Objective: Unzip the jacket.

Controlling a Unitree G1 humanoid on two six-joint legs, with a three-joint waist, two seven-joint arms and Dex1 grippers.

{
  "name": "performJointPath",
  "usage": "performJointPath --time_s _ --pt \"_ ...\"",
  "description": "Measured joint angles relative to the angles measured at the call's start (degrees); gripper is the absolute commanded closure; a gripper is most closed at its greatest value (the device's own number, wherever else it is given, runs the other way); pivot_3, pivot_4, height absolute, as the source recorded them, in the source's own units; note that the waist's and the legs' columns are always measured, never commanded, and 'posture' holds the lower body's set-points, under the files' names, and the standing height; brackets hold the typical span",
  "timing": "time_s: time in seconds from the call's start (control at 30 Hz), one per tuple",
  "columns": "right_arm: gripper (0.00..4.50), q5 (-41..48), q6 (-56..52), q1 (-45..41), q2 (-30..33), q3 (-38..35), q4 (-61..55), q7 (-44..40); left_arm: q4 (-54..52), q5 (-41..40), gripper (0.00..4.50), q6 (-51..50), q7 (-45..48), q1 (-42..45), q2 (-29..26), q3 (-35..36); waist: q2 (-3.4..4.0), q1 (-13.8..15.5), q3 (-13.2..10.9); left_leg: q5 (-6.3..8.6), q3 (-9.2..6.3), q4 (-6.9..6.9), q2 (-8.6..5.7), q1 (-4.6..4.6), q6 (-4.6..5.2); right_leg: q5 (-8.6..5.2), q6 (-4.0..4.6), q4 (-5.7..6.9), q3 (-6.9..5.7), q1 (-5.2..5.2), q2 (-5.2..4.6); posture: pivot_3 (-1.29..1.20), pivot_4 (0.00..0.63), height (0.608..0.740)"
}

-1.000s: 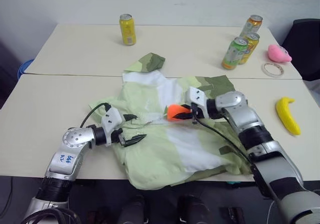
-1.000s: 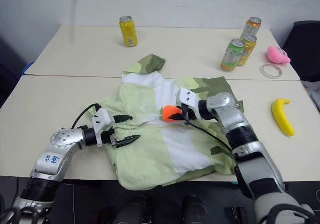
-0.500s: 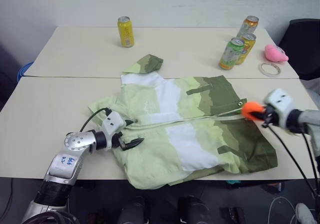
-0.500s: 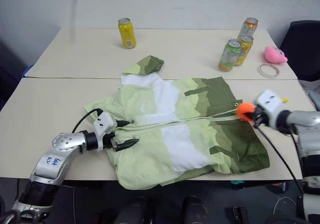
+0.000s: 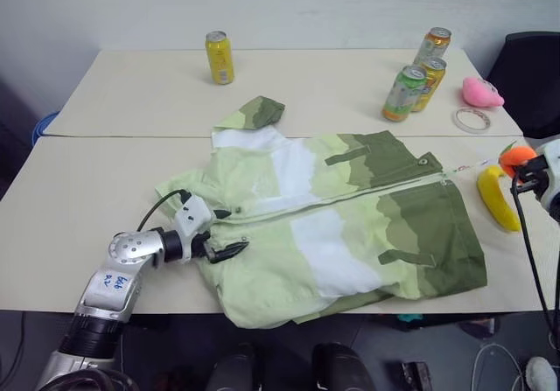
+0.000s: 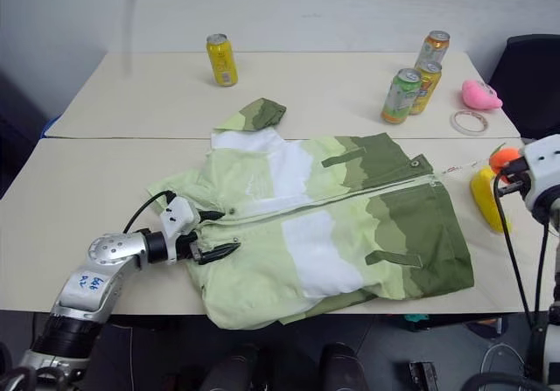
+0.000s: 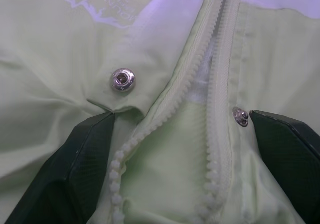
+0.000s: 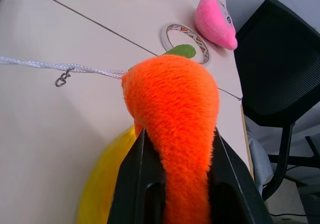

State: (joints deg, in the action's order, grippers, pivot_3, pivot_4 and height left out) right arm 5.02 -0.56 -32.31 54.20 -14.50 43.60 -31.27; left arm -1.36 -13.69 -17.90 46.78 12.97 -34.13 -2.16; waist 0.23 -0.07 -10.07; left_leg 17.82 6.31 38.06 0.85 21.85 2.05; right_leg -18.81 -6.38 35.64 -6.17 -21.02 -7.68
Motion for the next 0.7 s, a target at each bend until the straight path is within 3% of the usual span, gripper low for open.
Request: performJointPath --time_s 0.33,0.47,0.6,0.7 --pt "4.18 -2.04 6.45 -3.44 -0.07 0.68 2.07 6.37 0.28 0.09 0.00 1.95 0.39 -0.90 -0.54 0.04 0.03 -0.03 0.00 0.00 0.02 -0.02 -0.01 0.00 0.00 0.00 0.00 -0.01 0.01 -0.01 0.00 0.00 0.150 0.740" --pt "4.18 -0.39 0.74 -5.50 -0.22 0.31 3.85 5.46 1.76 0.67 0.00 6.59 1.06 -1.27 -1.94 -1.22 0.05 -0.11 0.01 0.01 -0.01 -0.03 0.01 -0.02 0.01 0.00 0.00 -0.03 0.01 0.03 -0.01 0.00 0.150 0.740" --pt "4.18 5.65 -12.16 -6.01 -2.23 -3.03 3.73 2.57 2.72 0.66 0.00 8.41 0.87 -1.83 -2.10 -1.11 0.32 -0.29 0.17 0.01 0.02 -0.16 0.03 -0.26 0.01 0.00 0.01 -0.06 0.03 0.21 -0.02 0.00 0.150 0.740" --pt "4.18 4.70 -11.23 -2.55 -2.16 -1.65 1.74 -0.15 3.55 0.05 0.00 9.28 0.93 -2.42 -1.15 -0.16 0.39 -0.40 0.21 0.04 0.08 -0.36 0.03 -0.56 0.00 -0.01 0.02 -0.14 0.07 0.40 -0.04 0.00 0.150 0.740"
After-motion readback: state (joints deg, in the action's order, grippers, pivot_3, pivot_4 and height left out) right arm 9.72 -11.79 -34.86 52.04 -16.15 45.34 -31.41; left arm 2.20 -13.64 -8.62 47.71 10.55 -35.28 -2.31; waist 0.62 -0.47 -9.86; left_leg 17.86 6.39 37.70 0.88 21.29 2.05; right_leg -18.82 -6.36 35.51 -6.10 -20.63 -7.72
